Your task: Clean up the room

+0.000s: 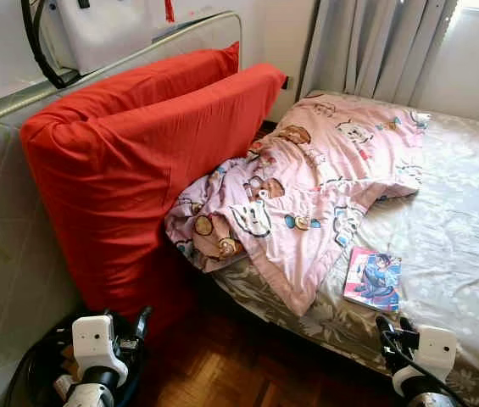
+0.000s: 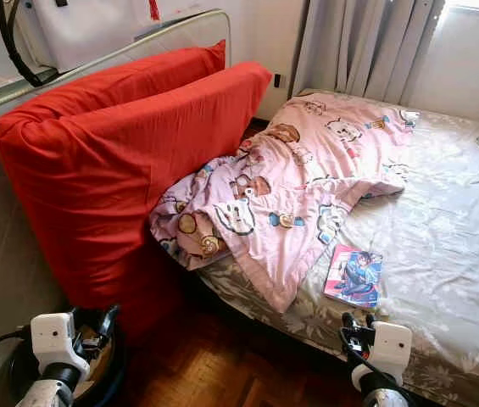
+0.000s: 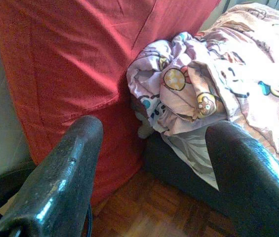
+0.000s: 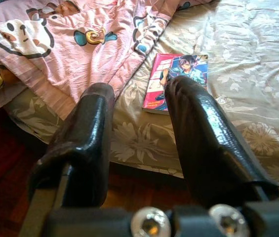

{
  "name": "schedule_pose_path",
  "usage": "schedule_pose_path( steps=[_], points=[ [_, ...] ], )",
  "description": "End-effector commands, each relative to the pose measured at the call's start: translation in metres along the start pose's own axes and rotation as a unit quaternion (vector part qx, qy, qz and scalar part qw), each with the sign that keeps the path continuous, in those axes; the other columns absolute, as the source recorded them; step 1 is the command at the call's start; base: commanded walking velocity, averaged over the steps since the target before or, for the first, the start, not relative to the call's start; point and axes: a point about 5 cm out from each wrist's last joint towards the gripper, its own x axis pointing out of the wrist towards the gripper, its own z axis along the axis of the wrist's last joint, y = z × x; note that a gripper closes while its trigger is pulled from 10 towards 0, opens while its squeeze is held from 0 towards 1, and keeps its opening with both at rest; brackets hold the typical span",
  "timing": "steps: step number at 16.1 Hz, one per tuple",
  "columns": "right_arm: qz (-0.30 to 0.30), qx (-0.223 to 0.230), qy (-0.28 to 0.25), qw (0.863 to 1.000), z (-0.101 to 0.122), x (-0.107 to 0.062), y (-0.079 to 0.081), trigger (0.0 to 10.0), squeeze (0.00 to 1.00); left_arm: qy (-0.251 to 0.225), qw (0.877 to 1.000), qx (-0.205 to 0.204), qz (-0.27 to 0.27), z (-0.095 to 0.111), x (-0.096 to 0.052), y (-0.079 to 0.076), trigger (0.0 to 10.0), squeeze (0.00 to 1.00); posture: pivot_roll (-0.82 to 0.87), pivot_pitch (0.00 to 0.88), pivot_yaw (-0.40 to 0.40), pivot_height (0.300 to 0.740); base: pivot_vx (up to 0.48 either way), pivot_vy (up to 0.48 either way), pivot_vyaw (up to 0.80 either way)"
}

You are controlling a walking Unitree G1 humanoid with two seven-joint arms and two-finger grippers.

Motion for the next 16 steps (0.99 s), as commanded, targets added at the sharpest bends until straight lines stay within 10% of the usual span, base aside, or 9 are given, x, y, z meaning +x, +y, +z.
schedule_pose_path(
  steps=[1, 16],
  points=[
    [0.002, -0.003, -0.007, 1.000, 0.006, 0.002, 0.000, 10.0, 0.00, -0.002, 1.000, -0.005, 0.006, 0.002, 0.000, 0.002, 10.0, 0.00, -0.03, 0.000, -0.015, 0.740, 0.000, 0.000, 0.00],
    [0.017, -0.012, 0.001, 1.000, 0.005, 0.014, 0.001, 10.0, 0.00, 0.015, 1.000, -0.012, 0.011, -0.001, 0.002, 0.003, 10.0, 0.00, -0.01, 0.000, -0.029, 0.740, 0.000, 0.000, 0.00]
  ],
)
